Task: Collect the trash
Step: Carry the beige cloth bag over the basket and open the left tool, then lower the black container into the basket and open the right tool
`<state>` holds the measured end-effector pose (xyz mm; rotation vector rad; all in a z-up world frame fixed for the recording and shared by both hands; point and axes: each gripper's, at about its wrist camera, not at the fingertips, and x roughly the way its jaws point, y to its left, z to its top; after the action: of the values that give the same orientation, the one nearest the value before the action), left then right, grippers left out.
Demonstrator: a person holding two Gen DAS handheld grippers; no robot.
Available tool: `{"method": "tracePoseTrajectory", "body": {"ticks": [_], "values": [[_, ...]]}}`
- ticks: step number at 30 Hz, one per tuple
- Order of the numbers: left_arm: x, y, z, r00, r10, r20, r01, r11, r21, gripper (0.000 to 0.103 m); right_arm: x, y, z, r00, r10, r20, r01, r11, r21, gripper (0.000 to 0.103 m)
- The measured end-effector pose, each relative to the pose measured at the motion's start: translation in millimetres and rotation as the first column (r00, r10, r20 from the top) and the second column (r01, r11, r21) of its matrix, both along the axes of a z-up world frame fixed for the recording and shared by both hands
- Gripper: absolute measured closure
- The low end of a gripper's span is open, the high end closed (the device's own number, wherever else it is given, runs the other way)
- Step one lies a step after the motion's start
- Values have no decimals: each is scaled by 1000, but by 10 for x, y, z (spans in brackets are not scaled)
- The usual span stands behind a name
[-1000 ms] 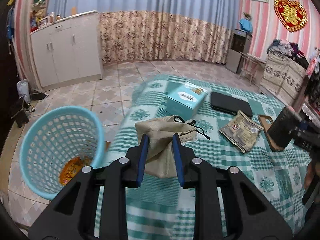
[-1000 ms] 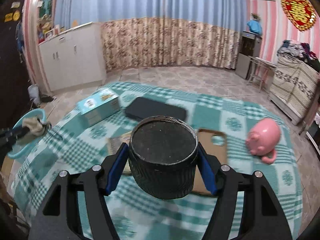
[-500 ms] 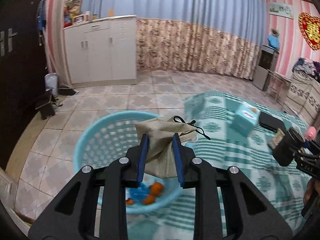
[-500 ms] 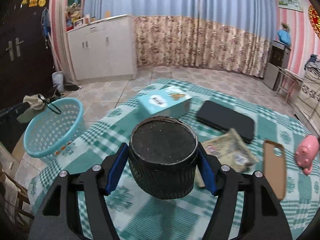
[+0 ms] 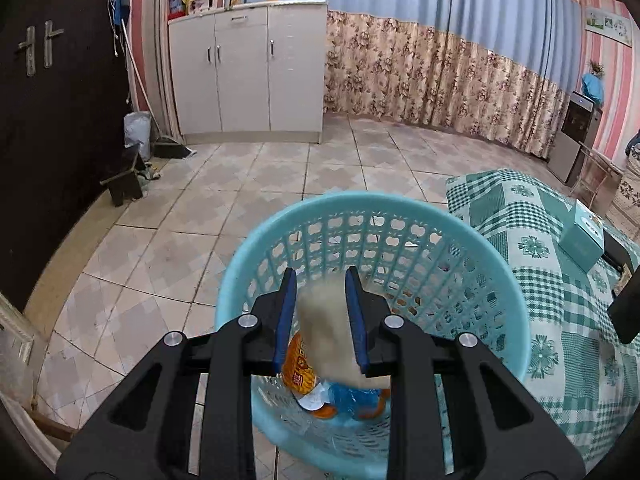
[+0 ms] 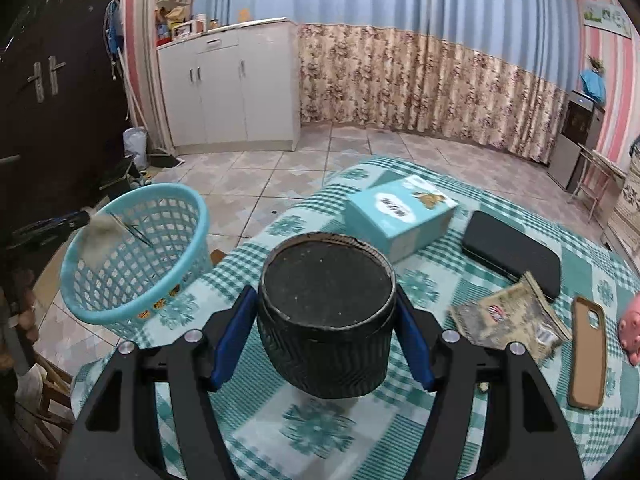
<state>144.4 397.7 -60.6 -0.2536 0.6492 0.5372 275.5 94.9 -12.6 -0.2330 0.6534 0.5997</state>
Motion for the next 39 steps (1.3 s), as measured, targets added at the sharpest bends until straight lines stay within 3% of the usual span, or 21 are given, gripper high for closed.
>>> {"method": "tracePoseTrajectory", "body": {"ticks": [3, 10, 15, 26, 30, 34, 38, 39], "values": [[38, 64, -8, 1000, 2, 14, -2, 1000, -10, 76, -6, 76, -39, 1000, 3, -7, -3, 1000, -11, 37], [-89, 110, 100, 997, 54, 47, -54, 998, 13, 27, -36, 262, -52, 999, 36, 2, -36, 998, -42, 37], [-323, 114, 128, 994, 102, 48, -105, 993, 49, 16, -82, 621, 63, 995, 97, 22, -96, 995, -33, 37], [-679, 326, -46, 984, 176, -7, -175, 983, 55, 10, -238, 1677, 91, 963, 266, 38, -262, 962, -80, 37], [-802, 510, -93, 976, 216, 4, -216, 976, -6, 10, -245, 1920, 14, 956, 295, -2, -294, 952, -88, 36], [-863, 573, -99, 972, 236, 2, -236, 972, -5, 10, -203, 2072, -105, 956, 287, -53, -291, 953, -84, 36], [-901, 587, -82, 968, 251, 2, -251, 968, -6, 10, -227, 2158, -224, 956, 288, -53, -293, 946, -139, 35], [-901, 591, -72, 967, 253, 4, -253, 967, -8, 10, -233, 2147, -233, 956, 287, -53, -292, 946, -139, 30]]}}
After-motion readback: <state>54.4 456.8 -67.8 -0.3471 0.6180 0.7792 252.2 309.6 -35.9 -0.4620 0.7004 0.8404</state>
